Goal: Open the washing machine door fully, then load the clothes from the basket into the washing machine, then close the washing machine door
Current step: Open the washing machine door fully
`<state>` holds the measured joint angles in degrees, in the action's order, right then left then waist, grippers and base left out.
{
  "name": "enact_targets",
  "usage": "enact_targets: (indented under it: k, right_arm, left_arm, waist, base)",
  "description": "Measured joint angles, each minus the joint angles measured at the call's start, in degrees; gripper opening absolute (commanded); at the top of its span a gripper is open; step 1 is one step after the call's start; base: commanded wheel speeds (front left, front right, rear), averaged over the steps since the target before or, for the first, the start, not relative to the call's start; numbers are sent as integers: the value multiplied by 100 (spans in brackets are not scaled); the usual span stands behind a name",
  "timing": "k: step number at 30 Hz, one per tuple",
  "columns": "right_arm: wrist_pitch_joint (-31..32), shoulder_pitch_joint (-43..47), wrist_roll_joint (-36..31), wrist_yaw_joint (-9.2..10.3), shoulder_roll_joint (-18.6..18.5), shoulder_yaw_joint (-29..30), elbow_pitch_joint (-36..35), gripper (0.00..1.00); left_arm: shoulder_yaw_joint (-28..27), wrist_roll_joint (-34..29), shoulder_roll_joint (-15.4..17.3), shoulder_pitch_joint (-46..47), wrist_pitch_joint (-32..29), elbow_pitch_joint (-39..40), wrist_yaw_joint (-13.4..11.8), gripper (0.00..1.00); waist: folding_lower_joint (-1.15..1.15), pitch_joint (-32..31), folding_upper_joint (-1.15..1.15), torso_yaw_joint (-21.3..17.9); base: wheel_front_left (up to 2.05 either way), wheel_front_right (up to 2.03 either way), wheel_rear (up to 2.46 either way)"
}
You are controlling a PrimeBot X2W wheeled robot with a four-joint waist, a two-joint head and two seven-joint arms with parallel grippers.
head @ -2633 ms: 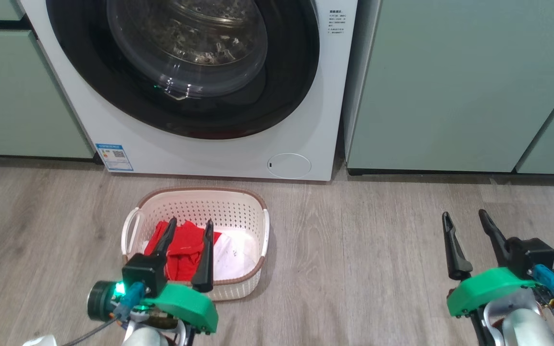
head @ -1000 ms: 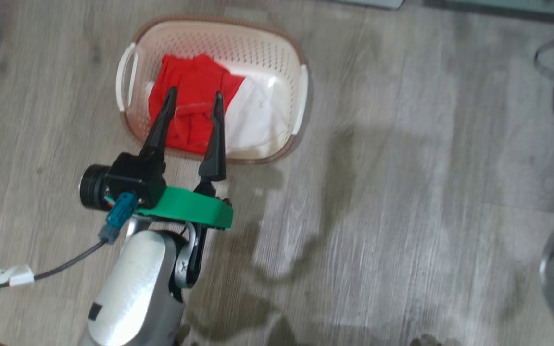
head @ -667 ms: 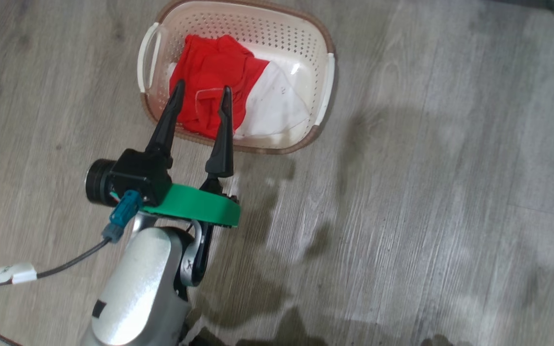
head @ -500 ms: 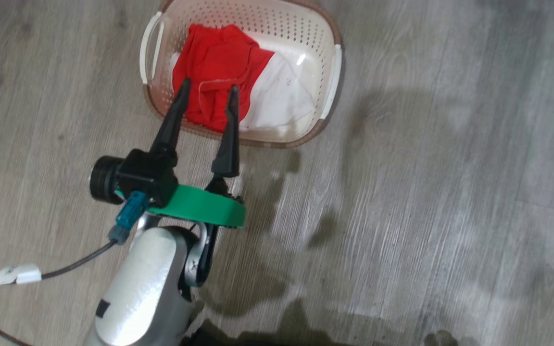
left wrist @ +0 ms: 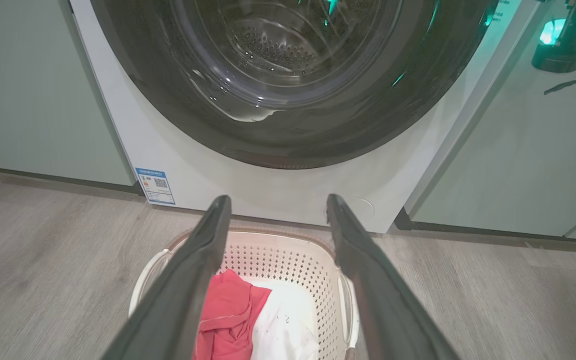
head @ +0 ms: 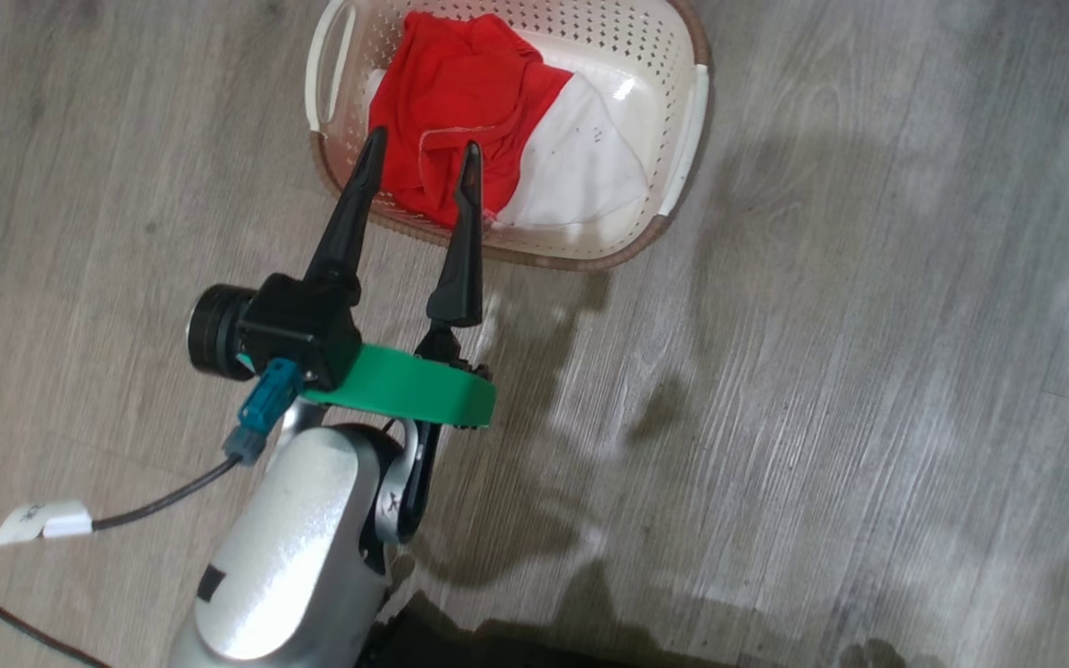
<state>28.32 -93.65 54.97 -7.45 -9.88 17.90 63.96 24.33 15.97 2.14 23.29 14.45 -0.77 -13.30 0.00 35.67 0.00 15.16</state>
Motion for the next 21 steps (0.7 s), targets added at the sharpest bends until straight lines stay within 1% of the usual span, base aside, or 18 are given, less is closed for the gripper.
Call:
enact_targets:
  k: [5, 13, 17, 21]
  right_arm:
    - [16, -118, 2, 0, -70, -18, 122, 0]
    - [324, -142, 4, 0, -158, -172, 216, 0]
    - [581, -19, 26, 0, -175, -277, 237, 0]
    - [730, 325, 141, 0, -167, -327, 233, 0]
  left_arm:
    - [41, 45, -1, -1, 0, -1, -7, 100]
    - [79, 76, -1, 0, 0, -1, -49, 100]
    - [89, 76, -1, -1, 0, -3, -49, 100]
    - [82, 127, -2, -7, 0, -8, -49, 100]
  waist:
    - [0, 19, 0, 80]
    - [0, -29, 0, 127]
    - [0, -132, 0, 133]
    - [0, -296, 0, 145]
  base:
    - [0, 0, 0]
    - [0, 0, 0]
    - [0, 0, 0]
    - [0, 0, 0]
